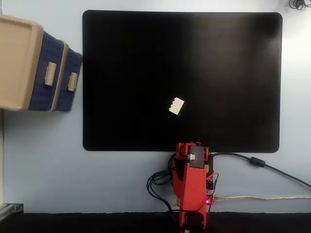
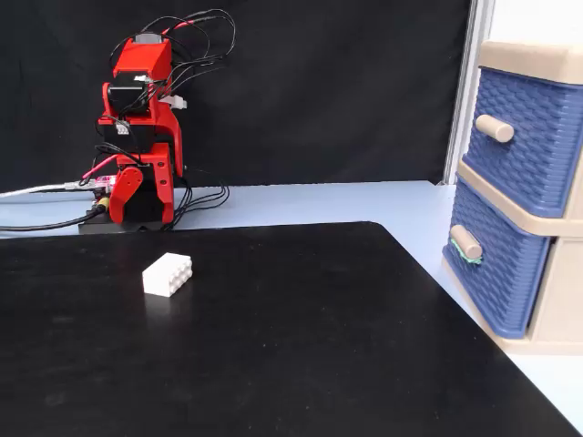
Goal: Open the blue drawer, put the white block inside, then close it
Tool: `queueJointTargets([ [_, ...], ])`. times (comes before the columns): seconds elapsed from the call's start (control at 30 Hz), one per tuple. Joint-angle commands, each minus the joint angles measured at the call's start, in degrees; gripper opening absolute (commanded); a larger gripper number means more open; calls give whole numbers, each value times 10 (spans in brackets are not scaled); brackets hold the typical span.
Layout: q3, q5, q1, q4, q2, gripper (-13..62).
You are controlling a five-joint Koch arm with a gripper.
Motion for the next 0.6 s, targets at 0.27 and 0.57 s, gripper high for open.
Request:
queueJointTargets([
  [0.27, 7, 8, 14, 44, 54, 344],
  [0.57, -214, 25, 10, 49, 52, 339],
])
